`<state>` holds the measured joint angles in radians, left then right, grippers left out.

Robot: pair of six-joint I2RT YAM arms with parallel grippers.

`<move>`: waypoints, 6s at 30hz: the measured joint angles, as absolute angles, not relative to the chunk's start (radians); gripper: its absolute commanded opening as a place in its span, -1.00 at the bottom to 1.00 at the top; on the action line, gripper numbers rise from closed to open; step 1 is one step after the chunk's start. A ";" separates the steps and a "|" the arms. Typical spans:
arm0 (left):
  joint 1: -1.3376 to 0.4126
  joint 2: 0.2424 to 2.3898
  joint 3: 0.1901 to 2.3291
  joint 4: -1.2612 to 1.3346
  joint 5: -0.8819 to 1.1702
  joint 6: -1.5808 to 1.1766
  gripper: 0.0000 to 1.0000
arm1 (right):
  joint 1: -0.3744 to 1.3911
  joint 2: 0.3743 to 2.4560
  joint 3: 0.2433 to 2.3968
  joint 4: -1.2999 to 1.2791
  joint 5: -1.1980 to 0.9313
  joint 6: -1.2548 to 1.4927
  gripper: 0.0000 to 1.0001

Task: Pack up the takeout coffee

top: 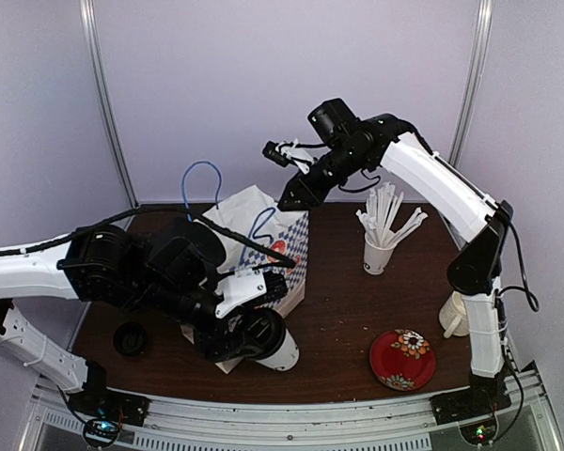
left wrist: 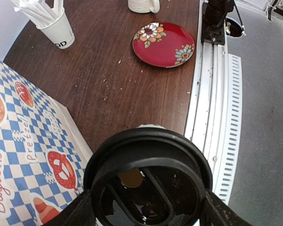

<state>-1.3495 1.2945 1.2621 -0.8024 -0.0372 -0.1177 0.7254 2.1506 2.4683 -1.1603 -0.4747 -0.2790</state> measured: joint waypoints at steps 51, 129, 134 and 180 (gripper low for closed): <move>-0.982 1.221 1.072 -1.270 -0.246 -0.612 0.90 | 0.630 1.808 2.018 -1.200 -0.432 -0.103 -0.88; -1.198 1.366 1.385 -0.604 0.290 -0.048 -1.00 | 0.527 1.402 1.785 -1.439 -0.855 -0.634 0.60; -1.249 1.367 1.385 -0.577 0.314 -0.090 -1.00 | 0.620 1.367 1.716 -1.472 -0.829 -0.685 0.61; -1.213 1.293 1.422 -0.675 -0.139 -0.144 0.42 | 0.908 1.555 1.897 -1.174 -0.578 -0.374 -1.00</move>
